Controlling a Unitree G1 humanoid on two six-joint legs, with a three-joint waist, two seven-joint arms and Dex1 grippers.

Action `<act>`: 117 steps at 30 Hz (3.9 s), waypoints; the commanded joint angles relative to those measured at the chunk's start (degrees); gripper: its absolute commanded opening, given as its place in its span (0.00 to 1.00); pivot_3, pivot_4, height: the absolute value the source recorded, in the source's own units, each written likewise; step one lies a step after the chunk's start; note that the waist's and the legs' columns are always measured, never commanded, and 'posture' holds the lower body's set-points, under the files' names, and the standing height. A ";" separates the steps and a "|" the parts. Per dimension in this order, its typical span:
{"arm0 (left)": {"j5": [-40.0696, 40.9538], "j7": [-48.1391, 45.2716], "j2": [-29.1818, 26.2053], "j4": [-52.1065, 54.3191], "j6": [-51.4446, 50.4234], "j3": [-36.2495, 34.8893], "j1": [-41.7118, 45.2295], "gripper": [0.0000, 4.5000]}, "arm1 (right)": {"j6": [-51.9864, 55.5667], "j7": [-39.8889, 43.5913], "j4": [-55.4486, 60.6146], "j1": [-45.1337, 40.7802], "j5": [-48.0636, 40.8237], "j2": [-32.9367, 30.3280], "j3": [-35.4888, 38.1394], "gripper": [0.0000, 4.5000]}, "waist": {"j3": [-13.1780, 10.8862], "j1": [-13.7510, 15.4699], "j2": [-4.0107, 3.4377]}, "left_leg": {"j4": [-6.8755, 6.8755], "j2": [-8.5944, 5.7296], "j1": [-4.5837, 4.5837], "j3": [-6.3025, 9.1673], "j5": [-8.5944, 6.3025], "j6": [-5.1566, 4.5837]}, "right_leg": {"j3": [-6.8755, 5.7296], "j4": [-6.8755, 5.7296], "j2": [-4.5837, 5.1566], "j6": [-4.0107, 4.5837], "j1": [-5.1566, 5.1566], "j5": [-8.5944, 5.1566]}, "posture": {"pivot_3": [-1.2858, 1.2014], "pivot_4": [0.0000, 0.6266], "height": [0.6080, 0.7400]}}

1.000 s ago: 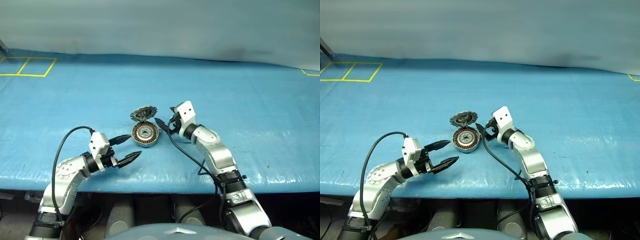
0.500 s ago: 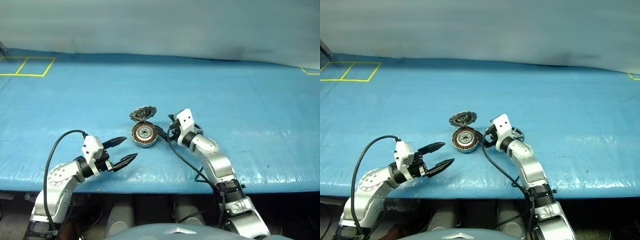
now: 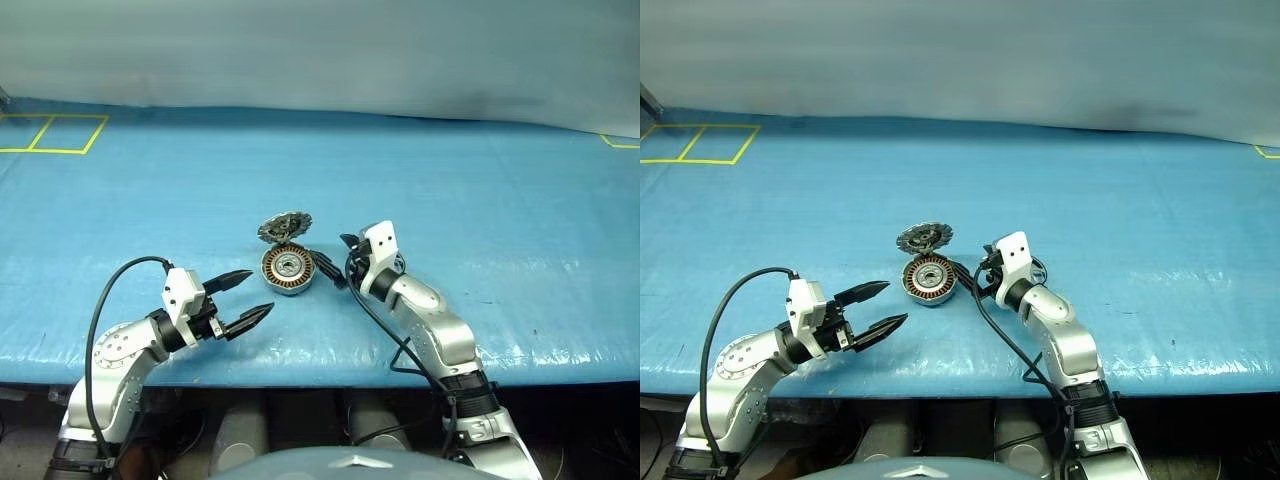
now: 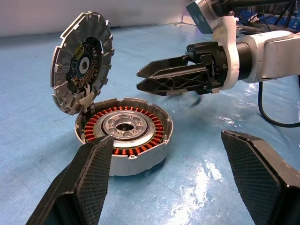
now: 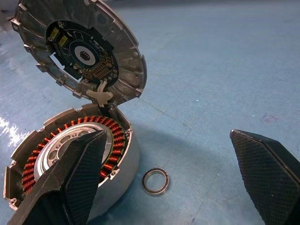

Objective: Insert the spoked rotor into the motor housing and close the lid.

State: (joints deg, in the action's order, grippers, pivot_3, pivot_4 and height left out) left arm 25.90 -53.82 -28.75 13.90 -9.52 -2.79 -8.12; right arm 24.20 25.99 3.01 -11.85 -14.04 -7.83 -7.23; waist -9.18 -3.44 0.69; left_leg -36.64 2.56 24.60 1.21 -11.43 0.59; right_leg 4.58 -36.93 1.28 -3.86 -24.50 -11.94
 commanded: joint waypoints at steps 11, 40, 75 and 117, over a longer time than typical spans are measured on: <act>-0.73 -0.01 0.98 -1.03 2.11 0.81 2.15 0.89 | -0.78 -3.99 1.64 0.40 2.74 -4.72 3.26 1.00 | 0.01 0.04 0.01 | -0.03 -0.02 0.00 -0.03 0.00 0.00 | 0.02 0.01 0.01 0.00 0.02 0.00 | 0.52 0.24 1.00; -1.25 0.59 0.98 -2.95 4.47 0.39 2.04 0.89 | -4.34 -1.68 -2.69 -5.66 4.52 -1.46 -0.52 1.00 | 0.01 -0.01 0.02 | -0.09 -0.01 -0.01 -0.02 0.00 0.00 | 0.01 -0.03 0.00 0.00 0.04 0.01 | 0.52 0.24 1.00; -0.98 2.31 0.67 -2.71 6.08 0.06 1.21 0.89 | -7.64 1.15 -12.19 -6.85 5.94 -0.35 -2.04 1.00 | 0.01 -0.09 0.02 | -0.09 0.00 -0.02 -0.02 0.00 0.00 | 0.01 -0.06 -0.02 0.00 0.05 0.01 | 0.52 0.24 1.00; -0.31 2.45 -0.89 -2.25 5.53 -0.72 0.94 0.90 | -7.79 -0.43 -9.65 -2.37 11.00 1.30 -7.54 0.27 | 0.02 -0.30 0.03 | -0.10 0.02 -0.04 -0.02 0.00 0.00 | 0.01 -0.08 -0.03 0.00 0.04 0.01 | 0.52 0.24 1.00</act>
State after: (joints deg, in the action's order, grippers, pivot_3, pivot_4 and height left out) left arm 24.93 -51.32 -29.33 9.87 -4.53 -2.02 -7.28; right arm 17.43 25.26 -6.68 -14.06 -3.09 -6.78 -14.58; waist -9.17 -3.74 0.72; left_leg -36.73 2.59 24.57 1.18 -11.43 0.59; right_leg 4.59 -37.01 1.25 -3.87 -24.47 -11.93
